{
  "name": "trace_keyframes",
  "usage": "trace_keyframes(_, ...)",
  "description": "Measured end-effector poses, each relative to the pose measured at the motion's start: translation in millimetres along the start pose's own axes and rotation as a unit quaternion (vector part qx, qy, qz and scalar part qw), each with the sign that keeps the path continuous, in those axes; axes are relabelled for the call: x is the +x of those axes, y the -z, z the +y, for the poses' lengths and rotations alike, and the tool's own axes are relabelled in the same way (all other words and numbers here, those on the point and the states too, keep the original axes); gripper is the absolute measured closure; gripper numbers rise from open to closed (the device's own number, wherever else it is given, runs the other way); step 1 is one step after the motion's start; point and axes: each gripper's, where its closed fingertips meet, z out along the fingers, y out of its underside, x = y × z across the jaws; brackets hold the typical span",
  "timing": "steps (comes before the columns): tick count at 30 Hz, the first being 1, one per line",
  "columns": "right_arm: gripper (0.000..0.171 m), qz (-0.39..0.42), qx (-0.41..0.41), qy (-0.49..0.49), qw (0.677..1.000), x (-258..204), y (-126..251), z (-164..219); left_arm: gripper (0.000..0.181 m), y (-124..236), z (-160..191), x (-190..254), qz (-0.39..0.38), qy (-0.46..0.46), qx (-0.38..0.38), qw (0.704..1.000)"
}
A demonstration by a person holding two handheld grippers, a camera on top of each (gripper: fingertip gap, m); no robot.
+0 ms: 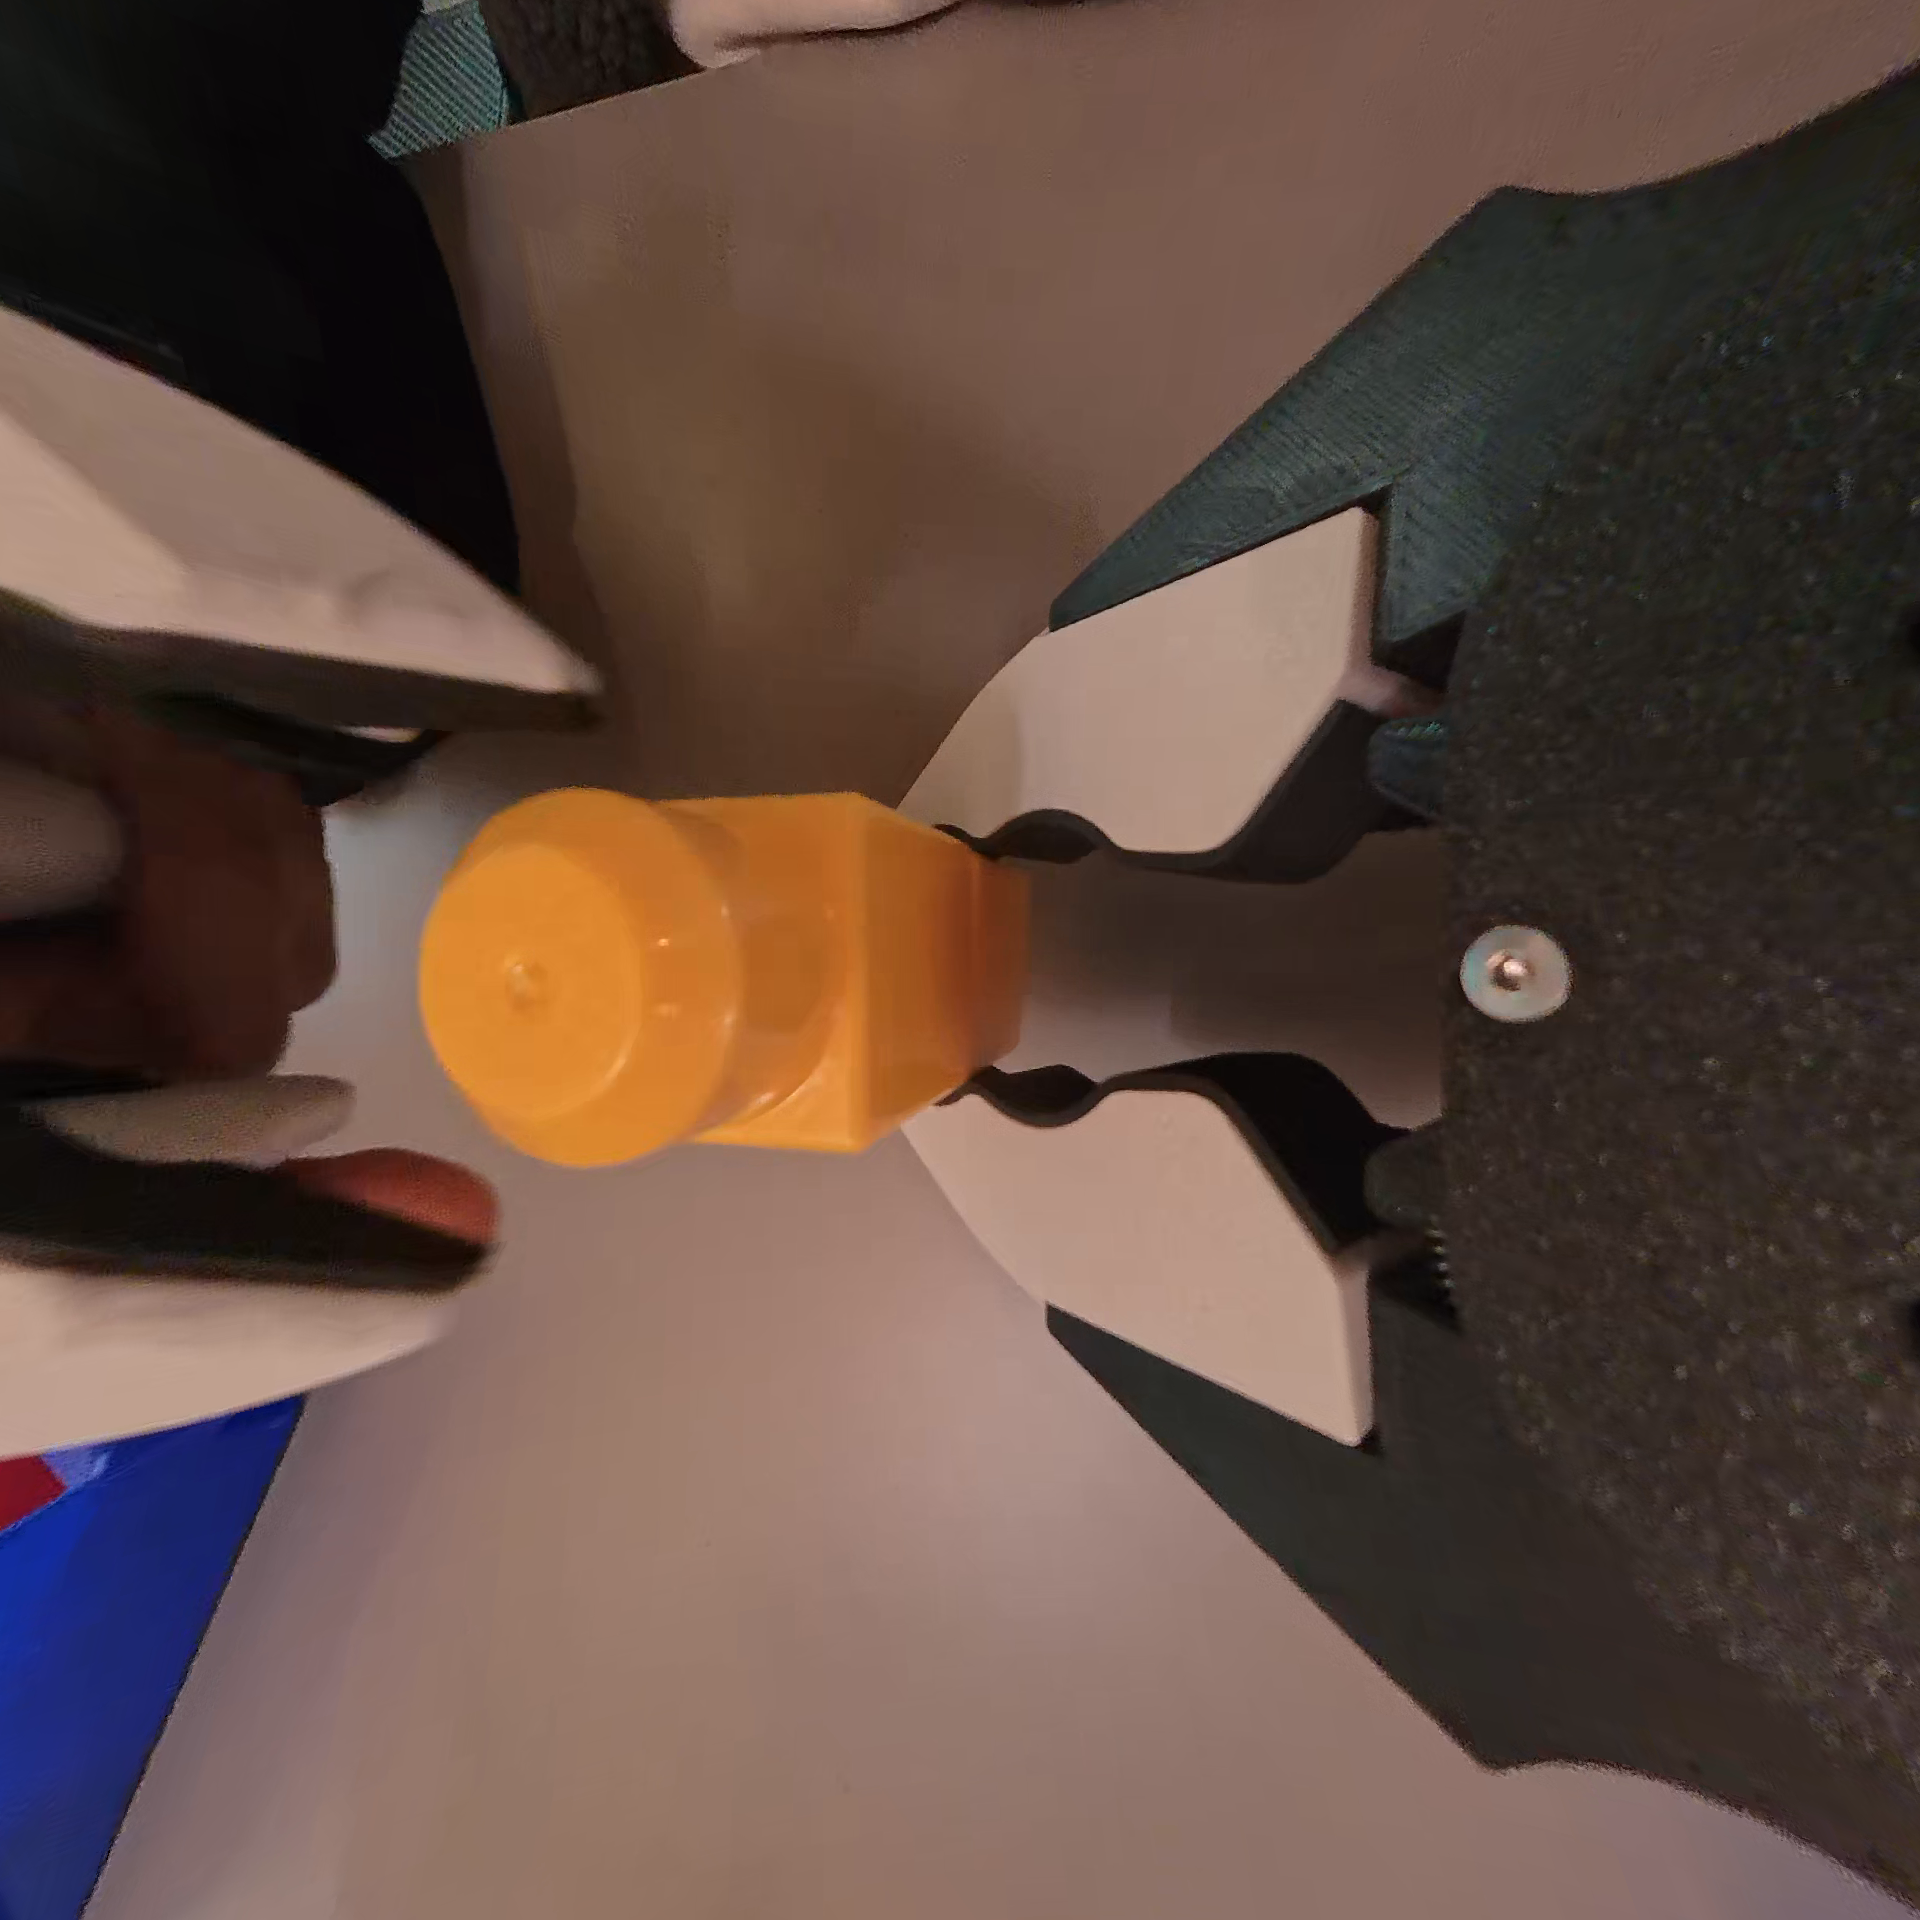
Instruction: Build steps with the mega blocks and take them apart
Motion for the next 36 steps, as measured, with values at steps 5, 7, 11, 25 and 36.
trace_keyframes(5, 0.139, -0.028, -0.008, -0.013, 1.000, -8.8, -12.0, 9.8, 0.144, -1.3, 2.7, 3.6, 0.002, -0.014, -0.009, 1.000)
trace_keyframes(7, 0.143, -0.029, -0.004, -0.017, 0.999, -8.6, -11.1, 9.0, 0.144, -1.8, 5.0, 4.2, 0.003, -0.017, -0.015, 1.000)
trace_keyframes(11, 0.143, -0.027, -0.022, -0.010, 0.999, -9.1, -12.0, 13.7, 0.144, -3.7, 9.7, 4.6, 0.004, -0.018, -0.025, 1.000)
trace_keyframes(25, 0.143, -0.029, 0.087, -0.011, 0.996, -8.0, 16.4, -35.1, 0.143, -8.1, 24.9, 5.8, 0.004, -0.031, -0.050, 0.998)
trace_keyframes(36, 0.143, 0.057, 0.109, -0.007, 0.992, 21.7, 47.1, -44.3, 0.143, -0.5, 9.1, 2.1, -0.006, -0.026, -0.011, 1.000)
